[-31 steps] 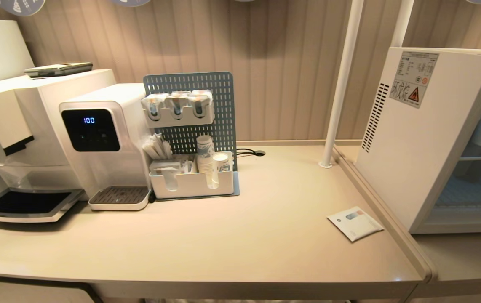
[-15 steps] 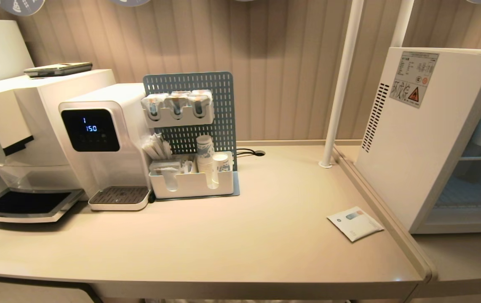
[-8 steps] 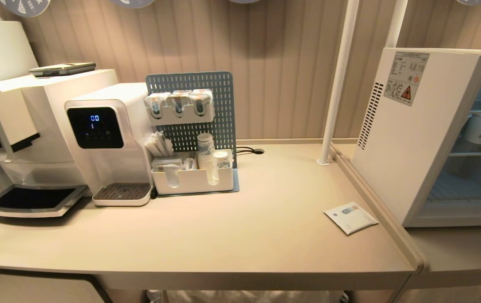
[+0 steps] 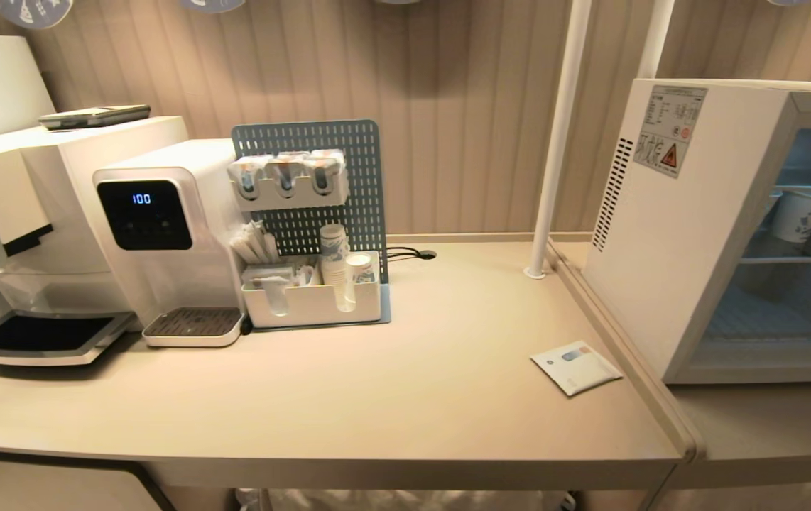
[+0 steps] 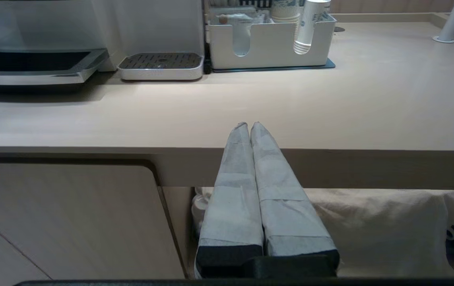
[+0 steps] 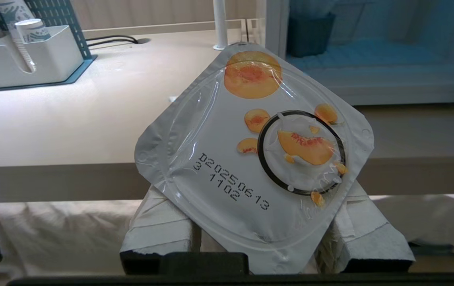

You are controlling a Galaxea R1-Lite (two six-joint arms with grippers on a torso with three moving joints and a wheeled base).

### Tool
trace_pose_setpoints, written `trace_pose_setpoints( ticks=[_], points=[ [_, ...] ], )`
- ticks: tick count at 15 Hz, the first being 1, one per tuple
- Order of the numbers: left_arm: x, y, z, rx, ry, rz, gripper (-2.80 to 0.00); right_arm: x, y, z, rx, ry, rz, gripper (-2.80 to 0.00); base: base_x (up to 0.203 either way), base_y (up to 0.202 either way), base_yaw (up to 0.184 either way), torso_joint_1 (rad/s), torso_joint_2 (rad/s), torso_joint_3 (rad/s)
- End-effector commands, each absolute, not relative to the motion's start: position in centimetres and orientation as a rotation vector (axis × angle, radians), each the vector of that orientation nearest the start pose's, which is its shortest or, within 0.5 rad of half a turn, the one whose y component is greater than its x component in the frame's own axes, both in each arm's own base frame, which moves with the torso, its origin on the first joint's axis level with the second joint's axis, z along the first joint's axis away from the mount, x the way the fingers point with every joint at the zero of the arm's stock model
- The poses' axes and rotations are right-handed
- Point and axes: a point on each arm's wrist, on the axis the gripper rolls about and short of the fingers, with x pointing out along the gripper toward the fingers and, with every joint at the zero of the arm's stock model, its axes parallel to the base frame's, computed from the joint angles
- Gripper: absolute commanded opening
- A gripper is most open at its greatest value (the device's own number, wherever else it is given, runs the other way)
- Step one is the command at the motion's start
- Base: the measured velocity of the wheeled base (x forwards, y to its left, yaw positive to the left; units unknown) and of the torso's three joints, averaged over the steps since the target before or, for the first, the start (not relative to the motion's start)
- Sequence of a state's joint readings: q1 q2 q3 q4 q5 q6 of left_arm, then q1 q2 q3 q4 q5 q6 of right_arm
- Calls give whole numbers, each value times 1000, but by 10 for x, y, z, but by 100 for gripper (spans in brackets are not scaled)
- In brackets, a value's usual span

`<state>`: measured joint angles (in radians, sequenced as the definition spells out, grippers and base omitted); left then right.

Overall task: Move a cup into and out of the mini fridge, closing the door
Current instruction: Put the yoghurt in the freezer

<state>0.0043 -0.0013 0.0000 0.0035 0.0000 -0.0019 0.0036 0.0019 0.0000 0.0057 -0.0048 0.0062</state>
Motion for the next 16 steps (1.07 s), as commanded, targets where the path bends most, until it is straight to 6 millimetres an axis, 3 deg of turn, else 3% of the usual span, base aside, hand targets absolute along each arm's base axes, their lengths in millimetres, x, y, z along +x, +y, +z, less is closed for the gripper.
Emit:
trace_pose_setpoints(
  ticks=[1,16],
  points=[
    [-23,0,75,-3,3,3,-280,-22,0,75,6,12,-2,-280,0,-198,1,-4,-4,2],
    [-23,0,75,-3,3,3,-280,-22,0,75,6,12,-2,-280,0,-194,0,2,2,2]
  ],
)
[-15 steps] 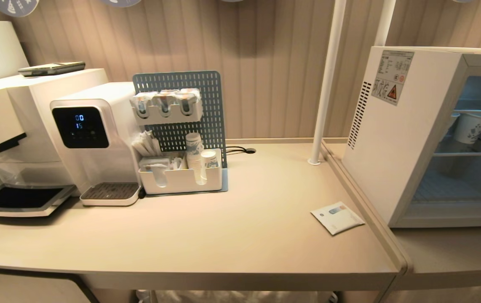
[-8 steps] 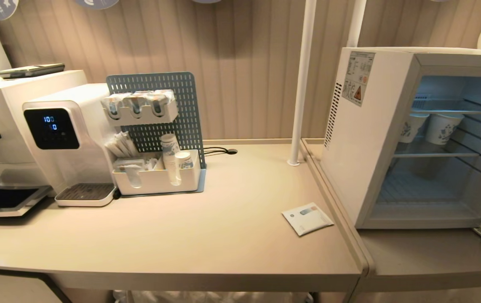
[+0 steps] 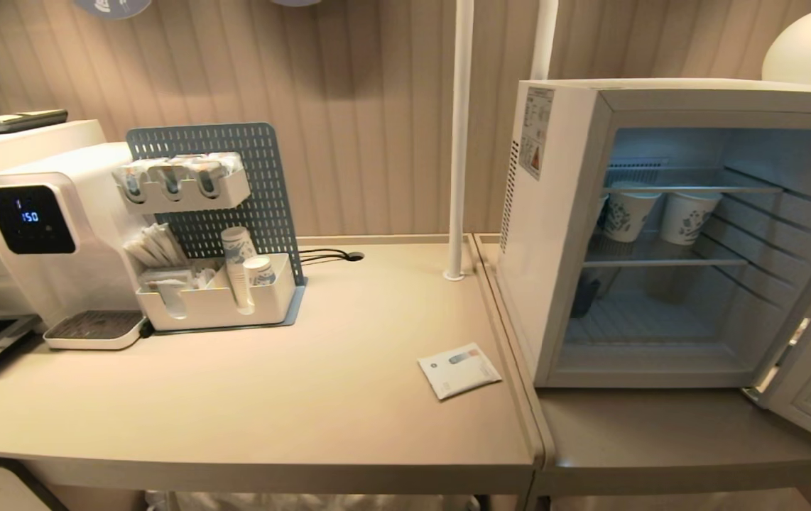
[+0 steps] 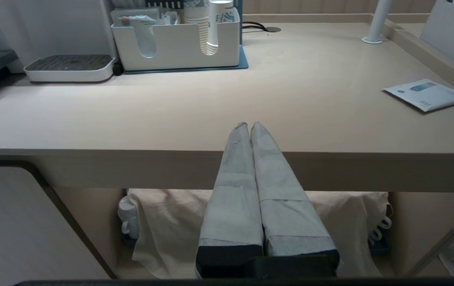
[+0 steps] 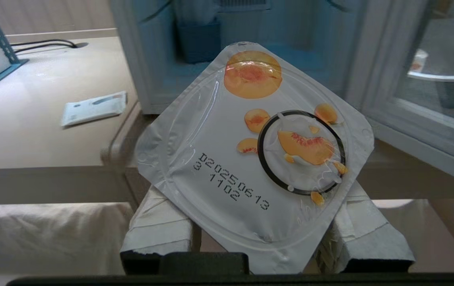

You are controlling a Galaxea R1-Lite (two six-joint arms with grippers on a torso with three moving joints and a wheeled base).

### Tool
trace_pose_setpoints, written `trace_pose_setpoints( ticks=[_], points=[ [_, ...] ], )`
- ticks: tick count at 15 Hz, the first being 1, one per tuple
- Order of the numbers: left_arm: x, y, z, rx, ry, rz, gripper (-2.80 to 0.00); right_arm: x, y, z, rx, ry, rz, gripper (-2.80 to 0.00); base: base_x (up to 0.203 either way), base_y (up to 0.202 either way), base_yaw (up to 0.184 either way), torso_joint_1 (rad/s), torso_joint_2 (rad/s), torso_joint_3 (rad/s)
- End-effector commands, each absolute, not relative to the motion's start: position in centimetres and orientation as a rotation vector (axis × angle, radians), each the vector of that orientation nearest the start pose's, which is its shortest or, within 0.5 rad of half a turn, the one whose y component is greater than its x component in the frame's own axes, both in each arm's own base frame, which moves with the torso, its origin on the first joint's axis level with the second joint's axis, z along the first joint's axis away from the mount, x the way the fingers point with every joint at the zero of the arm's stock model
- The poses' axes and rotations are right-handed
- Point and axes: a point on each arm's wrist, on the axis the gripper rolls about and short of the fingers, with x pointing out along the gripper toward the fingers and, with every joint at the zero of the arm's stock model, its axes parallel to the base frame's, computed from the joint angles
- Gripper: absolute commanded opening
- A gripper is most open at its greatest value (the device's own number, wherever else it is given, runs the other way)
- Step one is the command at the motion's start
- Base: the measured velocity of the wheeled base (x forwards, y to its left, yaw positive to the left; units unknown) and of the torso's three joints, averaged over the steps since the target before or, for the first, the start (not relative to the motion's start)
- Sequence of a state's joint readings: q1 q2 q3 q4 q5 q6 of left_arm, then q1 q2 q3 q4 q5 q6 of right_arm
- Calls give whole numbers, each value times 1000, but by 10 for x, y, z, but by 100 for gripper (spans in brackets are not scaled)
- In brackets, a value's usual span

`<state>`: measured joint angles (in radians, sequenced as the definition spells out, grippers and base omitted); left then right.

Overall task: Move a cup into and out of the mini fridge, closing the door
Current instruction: Put the yoghurt in the freezer

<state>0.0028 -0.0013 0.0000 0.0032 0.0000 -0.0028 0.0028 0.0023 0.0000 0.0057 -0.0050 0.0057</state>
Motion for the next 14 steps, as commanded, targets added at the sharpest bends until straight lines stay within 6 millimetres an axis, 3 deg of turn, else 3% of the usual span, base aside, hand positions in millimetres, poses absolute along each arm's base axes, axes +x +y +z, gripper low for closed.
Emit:
trace_pose_setpoints(
  ticks=[1,8,14],
  points=[
    [-23,0,75,-2,3,3,-280,-22,0,75,6,12,-2,-280,0,-199,0,4,3,2],
    [-23,0,75,-3,3,3,-280,-22,0,75,6,12,-2,-280,0,-188,-1,5,2,3],
    [-23,0,75,-3,3,3,-280,-22,0,75,6,12,-2,-280,0,-17,0,0,0,0]
  ],
)
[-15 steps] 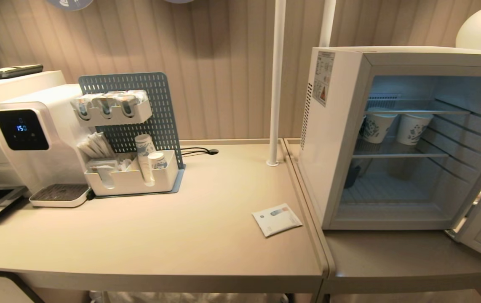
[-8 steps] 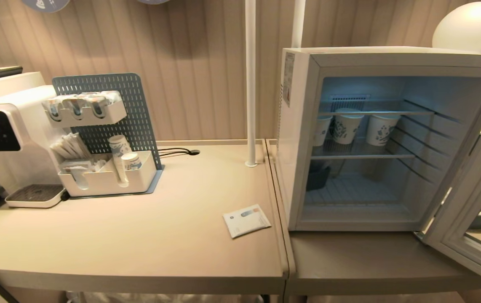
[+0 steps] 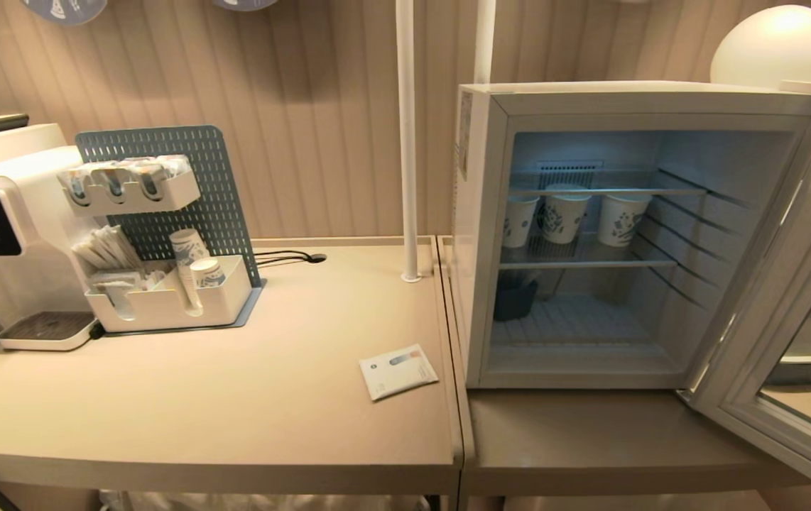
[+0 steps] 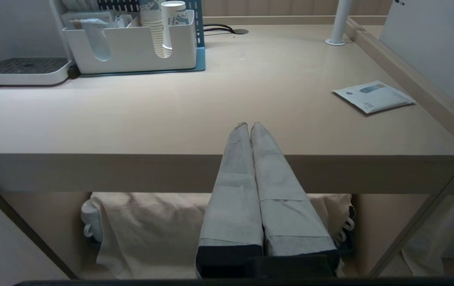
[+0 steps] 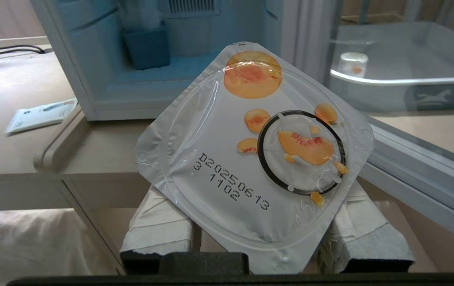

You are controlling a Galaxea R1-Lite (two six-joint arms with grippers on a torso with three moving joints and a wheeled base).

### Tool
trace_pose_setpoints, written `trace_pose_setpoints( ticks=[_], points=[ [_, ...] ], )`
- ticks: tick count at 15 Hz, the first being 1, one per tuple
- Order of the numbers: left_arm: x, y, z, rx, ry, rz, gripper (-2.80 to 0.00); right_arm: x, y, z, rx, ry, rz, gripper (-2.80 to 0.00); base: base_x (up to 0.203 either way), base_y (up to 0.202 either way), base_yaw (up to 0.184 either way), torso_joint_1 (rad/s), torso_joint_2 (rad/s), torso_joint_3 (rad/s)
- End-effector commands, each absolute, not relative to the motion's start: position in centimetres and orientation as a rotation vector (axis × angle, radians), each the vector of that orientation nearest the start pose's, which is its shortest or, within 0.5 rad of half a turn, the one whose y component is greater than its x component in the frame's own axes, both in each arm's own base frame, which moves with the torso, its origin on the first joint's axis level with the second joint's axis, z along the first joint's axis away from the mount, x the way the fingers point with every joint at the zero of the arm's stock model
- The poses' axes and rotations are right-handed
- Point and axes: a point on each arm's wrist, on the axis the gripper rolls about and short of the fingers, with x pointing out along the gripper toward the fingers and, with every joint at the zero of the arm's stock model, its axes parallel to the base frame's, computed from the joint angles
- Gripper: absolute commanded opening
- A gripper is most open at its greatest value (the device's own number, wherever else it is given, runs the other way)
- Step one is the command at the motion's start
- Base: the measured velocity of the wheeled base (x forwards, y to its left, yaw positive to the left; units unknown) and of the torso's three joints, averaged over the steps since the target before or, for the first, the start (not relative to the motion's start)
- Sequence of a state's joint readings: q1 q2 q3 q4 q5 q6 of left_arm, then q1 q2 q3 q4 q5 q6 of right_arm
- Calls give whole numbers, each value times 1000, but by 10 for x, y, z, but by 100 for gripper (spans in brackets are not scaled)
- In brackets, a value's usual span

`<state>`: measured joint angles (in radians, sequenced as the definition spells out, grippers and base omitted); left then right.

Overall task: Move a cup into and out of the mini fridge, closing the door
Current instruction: Put the yoghurt in the freezer

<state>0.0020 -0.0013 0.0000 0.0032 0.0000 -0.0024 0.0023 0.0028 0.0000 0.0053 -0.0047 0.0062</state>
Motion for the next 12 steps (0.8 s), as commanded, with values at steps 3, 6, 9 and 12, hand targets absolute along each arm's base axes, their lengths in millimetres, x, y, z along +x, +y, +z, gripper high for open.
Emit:
trace_pose_setpoints(
  ticks=[3,6,9,12],
  points=[
    [-23,0,75,-3,3,3,-280,-22,0,75,6,12,-2,-280,167,0,-2,1,6,-1],
    [-23,0,75,-3,3,3,-280,-22,0,75,6,9,-2,-280,86,0,1,3,3,0],
    [-23,0,75,-3,3,3,-280,-27,0,91,16,-25,-2,-280,0,0,0,0,0,0],
    [-23,0,75,-3,3,3,-280,-22,0,149,62,70,9,-280,0,0,0,0,0,0]
  ],
)
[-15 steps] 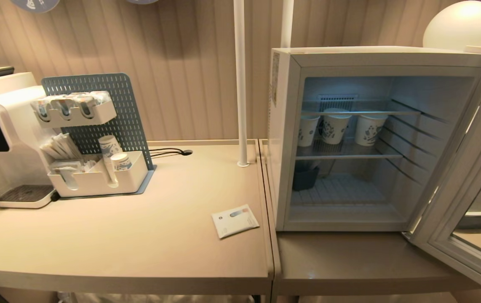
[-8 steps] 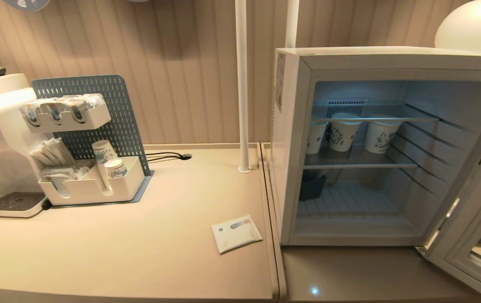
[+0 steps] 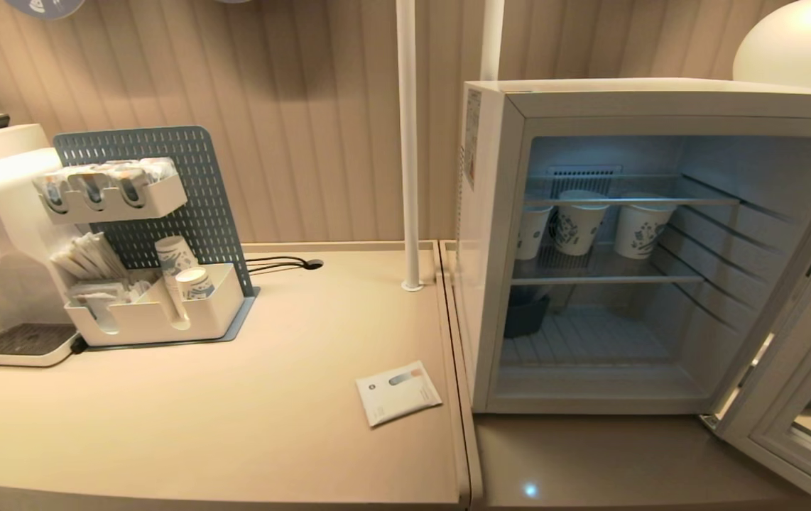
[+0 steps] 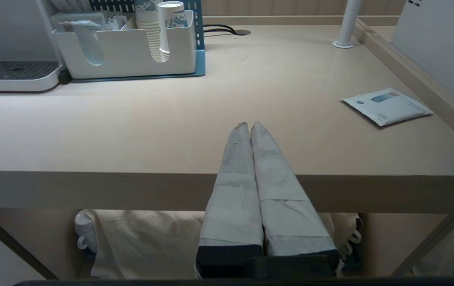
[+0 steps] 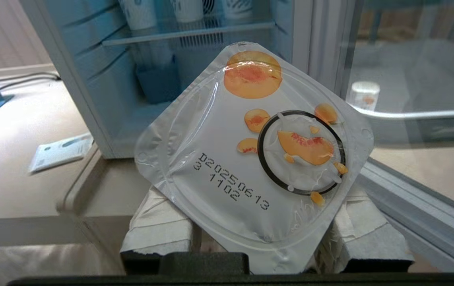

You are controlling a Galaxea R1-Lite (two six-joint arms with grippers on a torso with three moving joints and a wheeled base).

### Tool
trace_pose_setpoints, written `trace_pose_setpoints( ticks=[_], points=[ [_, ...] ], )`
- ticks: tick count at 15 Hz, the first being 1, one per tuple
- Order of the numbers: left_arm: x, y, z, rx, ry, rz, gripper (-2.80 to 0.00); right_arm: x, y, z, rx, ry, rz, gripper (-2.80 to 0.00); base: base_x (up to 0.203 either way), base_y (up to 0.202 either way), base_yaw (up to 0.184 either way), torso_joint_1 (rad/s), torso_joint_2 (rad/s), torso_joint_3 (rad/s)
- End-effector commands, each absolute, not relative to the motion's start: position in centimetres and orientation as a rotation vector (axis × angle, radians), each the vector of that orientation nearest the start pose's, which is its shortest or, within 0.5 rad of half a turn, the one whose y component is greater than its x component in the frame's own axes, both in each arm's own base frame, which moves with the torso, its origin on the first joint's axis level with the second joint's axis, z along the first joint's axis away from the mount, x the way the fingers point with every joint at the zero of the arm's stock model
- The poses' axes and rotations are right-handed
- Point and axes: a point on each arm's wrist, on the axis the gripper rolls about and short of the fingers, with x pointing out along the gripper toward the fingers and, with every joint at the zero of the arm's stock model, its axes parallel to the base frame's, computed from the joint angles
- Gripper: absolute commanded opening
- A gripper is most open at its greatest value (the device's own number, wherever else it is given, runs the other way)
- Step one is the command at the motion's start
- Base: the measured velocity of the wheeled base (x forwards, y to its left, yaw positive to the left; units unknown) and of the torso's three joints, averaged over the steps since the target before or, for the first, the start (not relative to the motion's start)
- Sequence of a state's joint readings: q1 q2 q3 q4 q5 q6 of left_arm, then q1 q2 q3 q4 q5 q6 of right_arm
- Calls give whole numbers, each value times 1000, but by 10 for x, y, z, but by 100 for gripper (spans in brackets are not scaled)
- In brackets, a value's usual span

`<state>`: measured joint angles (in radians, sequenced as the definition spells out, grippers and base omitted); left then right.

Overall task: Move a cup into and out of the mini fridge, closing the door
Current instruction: Put the yoghurt in the freezer

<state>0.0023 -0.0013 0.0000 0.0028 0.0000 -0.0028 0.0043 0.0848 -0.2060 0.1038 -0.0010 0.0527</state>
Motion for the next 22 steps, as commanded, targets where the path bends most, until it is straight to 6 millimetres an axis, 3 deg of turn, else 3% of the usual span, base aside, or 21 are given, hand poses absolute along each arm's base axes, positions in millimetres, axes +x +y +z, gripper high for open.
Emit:
trace_pose_setpoints(
  ticks=[1,5,10,15,19,22],
  points=[
    [-23,0,75,-3,3,3,-280,-7,0,161,69,171,26,-280,0,0,0,0,0,0],
    [-23,0,75,-3,3,3,-280,73,5,168,73,459,87,-280,0,0,0,0,0,0],
    [-23,0,75,-6,3,3,-280,171,14,122,84,671,131,-280,0,0,0,0,0,0],
    [-23,0,75,-6,3,3,-280,259,20,65,83,629,139,-280,0,0,0,0,0,0],
    [-23,0,75,-8,3,3,-280,322,11,56,80,484,71,-280,0,0,0,0,0,0],
    [-23,0,75,-7,3,3,-280,348,-4,45,81,470,-17,-280,0,0,0,0,0,0]
  ],
)
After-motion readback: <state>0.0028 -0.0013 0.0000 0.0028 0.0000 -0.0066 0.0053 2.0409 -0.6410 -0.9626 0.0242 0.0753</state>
